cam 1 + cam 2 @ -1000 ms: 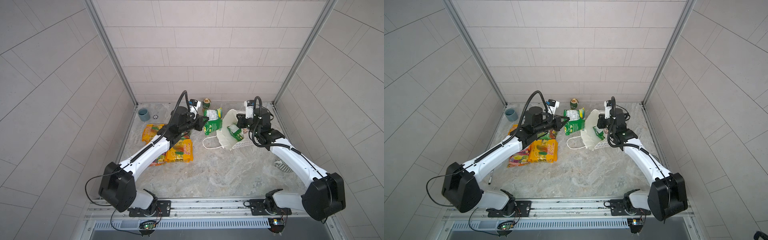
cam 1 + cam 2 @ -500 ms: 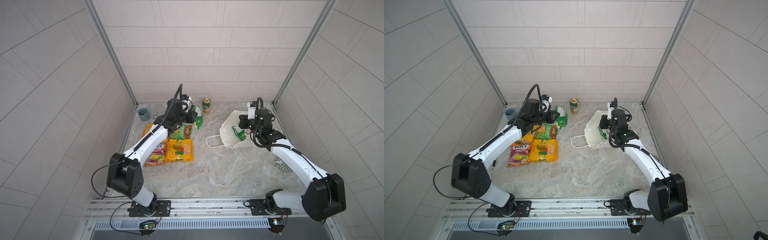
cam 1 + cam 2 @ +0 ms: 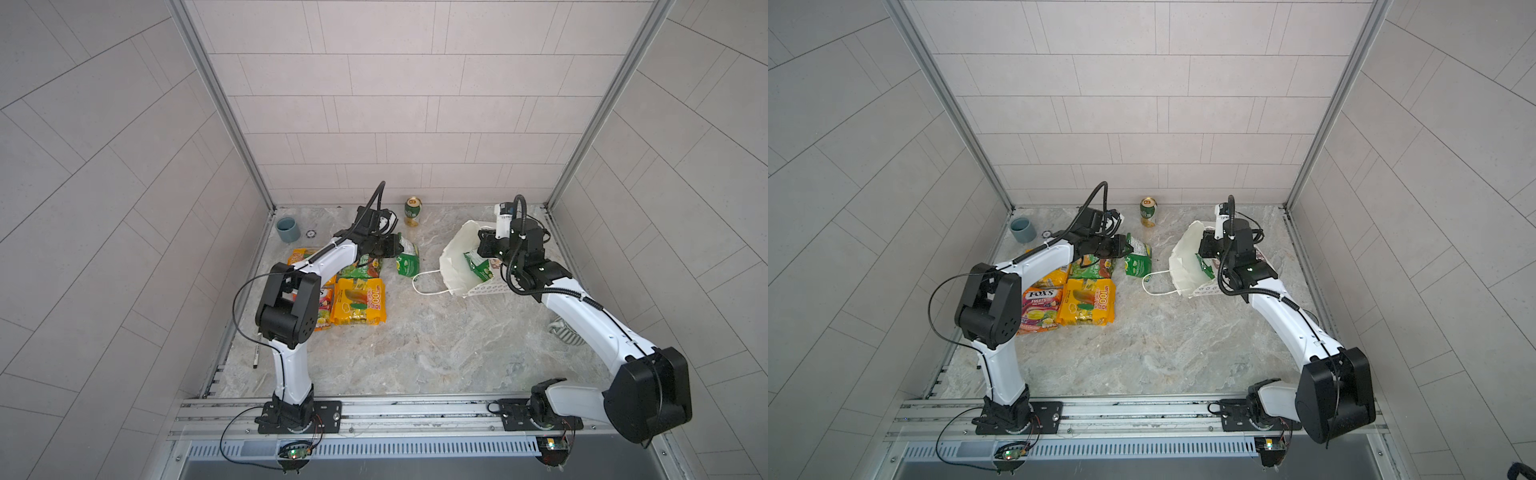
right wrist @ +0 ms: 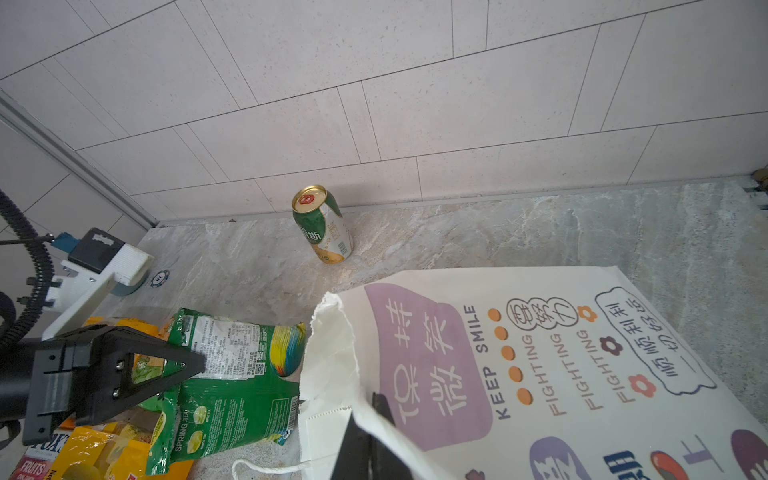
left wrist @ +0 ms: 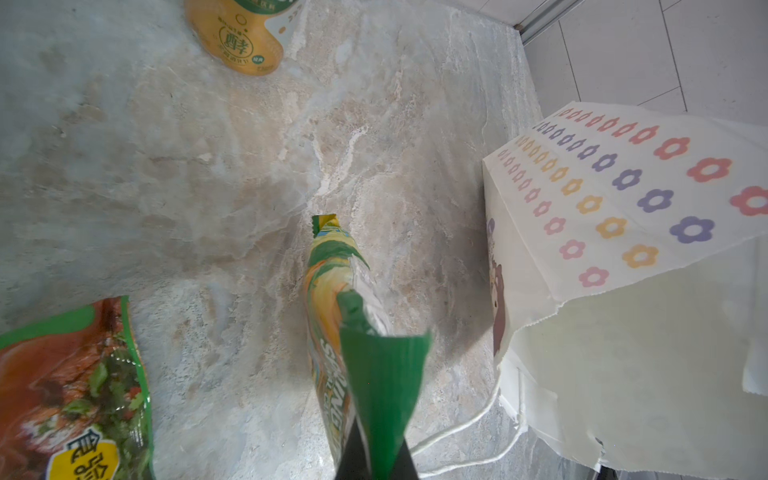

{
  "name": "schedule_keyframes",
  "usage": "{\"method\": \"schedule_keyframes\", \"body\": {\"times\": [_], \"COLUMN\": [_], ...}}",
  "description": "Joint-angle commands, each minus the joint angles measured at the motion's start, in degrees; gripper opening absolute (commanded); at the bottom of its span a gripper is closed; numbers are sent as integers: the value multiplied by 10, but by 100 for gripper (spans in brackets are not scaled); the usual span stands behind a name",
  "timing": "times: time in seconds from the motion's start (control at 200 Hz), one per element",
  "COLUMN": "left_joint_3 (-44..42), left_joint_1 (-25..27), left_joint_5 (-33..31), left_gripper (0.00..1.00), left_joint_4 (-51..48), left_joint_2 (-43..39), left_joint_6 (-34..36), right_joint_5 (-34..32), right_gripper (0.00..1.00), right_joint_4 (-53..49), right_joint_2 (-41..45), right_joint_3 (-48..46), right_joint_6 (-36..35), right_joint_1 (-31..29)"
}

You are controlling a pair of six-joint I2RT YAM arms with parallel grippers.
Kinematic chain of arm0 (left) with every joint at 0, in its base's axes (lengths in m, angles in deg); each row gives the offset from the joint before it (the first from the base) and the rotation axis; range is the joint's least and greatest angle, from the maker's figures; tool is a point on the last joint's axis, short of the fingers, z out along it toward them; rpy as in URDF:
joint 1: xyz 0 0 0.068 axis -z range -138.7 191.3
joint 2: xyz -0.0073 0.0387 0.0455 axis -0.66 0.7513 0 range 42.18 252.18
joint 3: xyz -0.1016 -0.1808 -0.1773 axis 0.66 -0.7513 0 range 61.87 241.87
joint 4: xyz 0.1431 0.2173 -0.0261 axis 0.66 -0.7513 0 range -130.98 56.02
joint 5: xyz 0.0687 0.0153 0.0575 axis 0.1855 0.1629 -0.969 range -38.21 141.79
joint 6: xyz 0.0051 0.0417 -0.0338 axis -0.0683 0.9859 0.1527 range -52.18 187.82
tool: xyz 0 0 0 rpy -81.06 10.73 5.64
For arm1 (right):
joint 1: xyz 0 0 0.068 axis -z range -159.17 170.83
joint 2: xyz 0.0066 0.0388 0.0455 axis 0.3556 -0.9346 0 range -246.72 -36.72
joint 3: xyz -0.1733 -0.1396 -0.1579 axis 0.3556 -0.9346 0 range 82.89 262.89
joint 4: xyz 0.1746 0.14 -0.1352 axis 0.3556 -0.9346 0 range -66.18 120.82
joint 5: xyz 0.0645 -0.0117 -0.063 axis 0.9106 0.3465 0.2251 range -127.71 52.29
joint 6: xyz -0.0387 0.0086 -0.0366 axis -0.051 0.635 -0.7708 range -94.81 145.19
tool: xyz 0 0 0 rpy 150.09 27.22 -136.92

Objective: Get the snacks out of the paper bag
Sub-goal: 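Carry the green packet over the snack pile and lower it onto the table, then open the left gripper to release the green packet beside the other packets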

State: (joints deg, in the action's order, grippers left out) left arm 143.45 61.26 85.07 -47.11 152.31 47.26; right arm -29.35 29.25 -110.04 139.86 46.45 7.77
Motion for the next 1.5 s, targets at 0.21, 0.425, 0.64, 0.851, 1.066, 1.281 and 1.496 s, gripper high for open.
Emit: {"method": "schedule_keyframes", "body": {"times": [0.21,0.425,0.64,0.851,1.066,1.281,1.496], "left_joint_3": [85,107,112,121,136,139,147], "left_joint_1": [-20,-17,-14,-14,-14,-14,-9], "left_joint_5": [-35,-26,-46,-66,-74,-95,-126], "left_gripper": [0,4,4,12,29,45,49], "left_joint_4": [-78,-98,-116,-126,-139,-148,-161], "left_joint_2": [64,99,107,117,127,110,76], "left_joint_6": [72,79,97,104,107,106,92], "right_joint_5": [9,10,13,16,15,18,19], "right_gripper": [0,0,0,0,0,0,0], "right_joint_4": [15,15,16,16,17,17,17], "right_joint_2": [10,12,12,13,12,14,17], "right_joint_3": [-4,-4,-5,-5,-6,-6,-5], "right_joint_6": [9,9,9,10,10,11,11], "right_joint_1": [4,4,4,4,4,4,4]}}
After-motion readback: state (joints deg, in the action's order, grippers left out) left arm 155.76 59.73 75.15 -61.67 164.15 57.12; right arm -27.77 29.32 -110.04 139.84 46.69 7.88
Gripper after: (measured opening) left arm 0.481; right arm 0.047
